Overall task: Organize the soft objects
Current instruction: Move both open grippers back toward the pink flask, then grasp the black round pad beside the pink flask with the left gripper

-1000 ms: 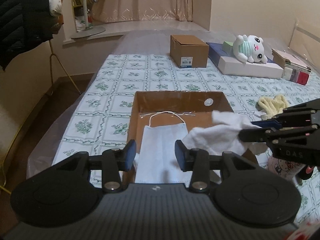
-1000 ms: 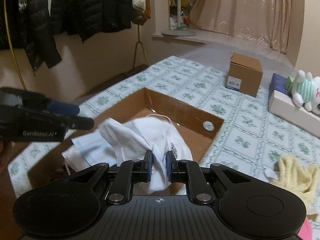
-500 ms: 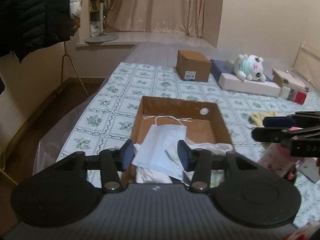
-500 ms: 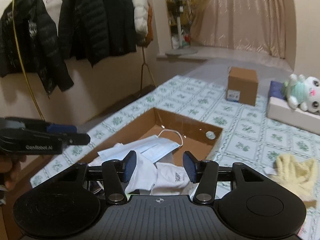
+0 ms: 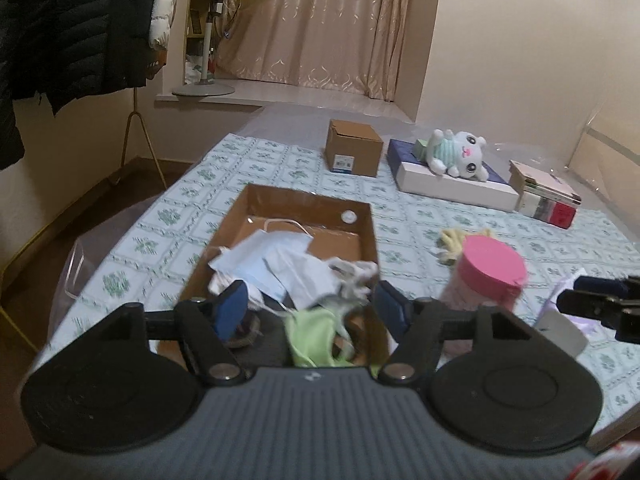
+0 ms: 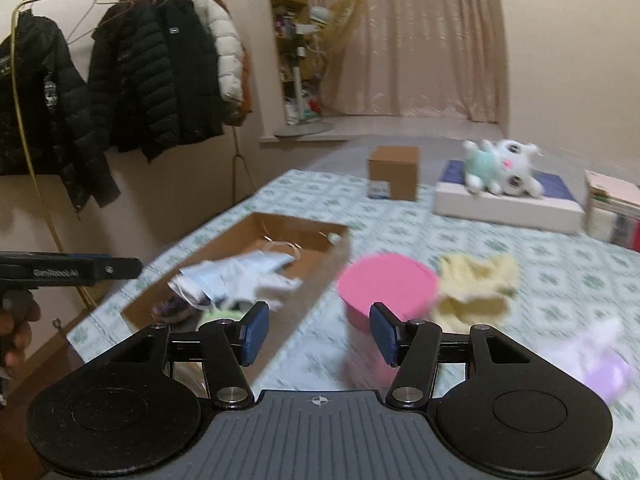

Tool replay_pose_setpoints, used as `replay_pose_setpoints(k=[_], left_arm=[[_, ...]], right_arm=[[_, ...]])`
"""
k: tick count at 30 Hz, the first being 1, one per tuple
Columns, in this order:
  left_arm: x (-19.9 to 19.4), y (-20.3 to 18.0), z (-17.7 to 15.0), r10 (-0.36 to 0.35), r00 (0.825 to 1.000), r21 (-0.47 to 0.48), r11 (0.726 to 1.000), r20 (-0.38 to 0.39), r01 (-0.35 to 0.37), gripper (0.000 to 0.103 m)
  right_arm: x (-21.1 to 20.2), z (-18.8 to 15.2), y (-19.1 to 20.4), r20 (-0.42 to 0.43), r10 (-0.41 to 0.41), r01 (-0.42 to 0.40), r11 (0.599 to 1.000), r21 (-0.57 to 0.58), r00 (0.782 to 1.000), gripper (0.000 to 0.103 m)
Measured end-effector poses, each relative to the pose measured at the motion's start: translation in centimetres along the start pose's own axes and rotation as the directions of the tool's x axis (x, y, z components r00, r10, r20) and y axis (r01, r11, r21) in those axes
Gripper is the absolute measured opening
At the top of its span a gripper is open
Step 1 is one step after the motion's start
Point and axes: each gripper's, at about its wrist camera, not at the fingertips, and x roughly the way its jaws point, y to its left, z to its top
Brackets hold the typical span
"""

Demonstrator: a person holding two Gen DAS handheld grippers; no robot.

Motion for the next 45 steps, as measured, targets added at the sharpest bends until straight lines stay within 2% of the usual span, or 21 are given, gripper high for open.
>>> replay_pose_setpoints(k=[5,16,34,45], left_arm=[[-1.4,-2.7,-2.3,-0.011,1.000,0.005,1.000,-0.012,0.011,0.076],[-1.0,-8.2,-4.9,-0.065,0.993,0.079,0.994,-0.098,0.073,0.077],[1.8,-14.3,-6.2,-0.153,0.975,0.166,0.970,-0.159,0.180,0.076],[5.6,-18.0,-7.5,-0.191,0.963,0.190,0.955,-0.193,0.227,0.067]], right_arm=[[-3.0,-2.0,-2.5,-0.008,-0.059,0.059,0.998,0.037,0.998,0.056],[-6.2,-4.7,-6.6,-0.025,-0.119,0.121,0.982,0.142,0.993,0.057],[-6.9,-6.1,-10.9,-0.044,-0.178,0.183,0.958,0.219,0.983,0.057],[-6.6,-6.7,-13.2,-0.057,-0.200,0.208,0.947,0.243,0.978,0.057]])
